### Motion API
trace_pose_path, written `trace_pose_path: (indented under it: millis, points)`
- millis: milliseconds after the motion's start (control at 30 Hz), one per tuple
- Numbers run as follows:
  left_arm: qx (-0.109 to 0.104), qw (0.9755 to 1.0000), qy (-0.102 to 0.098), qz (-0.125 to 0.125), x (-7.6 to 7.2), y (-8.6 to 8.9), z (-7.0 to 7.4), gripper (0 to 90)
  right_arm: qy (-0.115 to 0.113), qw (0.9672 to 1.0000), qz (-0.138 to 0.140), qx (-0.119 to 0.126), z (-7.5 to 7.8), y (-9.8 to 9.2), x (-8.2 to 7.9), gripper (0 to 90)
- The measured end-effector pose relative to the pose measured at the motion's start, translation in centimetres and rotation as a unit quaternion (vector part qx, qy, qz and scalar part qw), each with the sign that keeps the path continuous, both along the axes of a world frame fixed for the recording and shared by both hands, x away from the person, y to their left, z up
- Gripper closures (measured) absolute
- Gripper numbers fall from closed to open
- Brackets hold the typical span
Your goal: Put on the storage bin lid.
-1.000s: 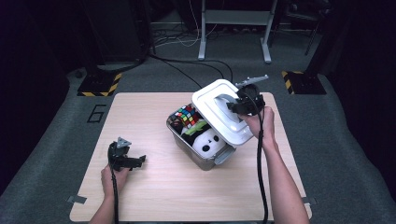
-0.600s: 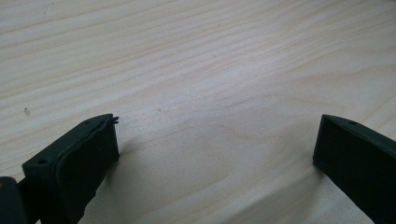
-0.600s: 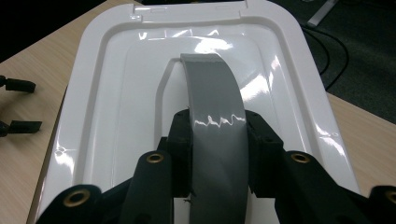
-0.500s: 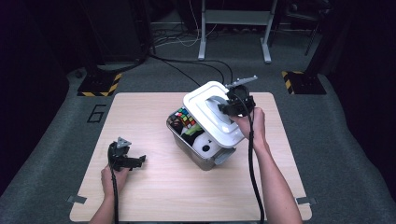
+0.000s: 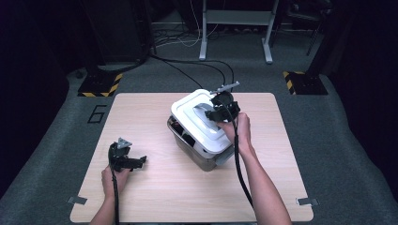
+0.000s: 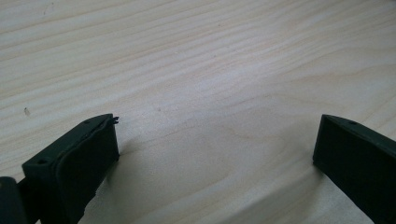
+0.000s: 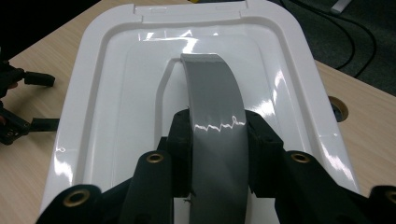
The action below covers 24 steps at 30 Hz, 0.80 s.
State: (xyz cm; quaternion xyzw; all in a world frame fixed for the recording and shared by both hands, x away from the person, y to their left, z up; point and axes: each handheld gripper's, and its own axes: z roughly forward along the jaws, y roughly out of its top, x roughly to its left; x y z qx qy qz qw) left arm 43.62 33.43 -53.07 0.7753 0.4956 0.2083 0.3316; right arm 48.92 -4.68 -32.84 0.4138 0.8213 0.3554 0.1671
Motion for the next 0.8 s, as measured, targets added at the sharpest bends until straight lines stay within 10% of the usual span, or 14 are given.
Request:
trace_pose_path:
  millis: [800]
  points:
    - [0.008,0.9999,0.006,-0.007,0.0,0.1,0.1,0.0,0.005,0.9998,-0.009,0.018,-3.0,1.4,-1.1,66.8]
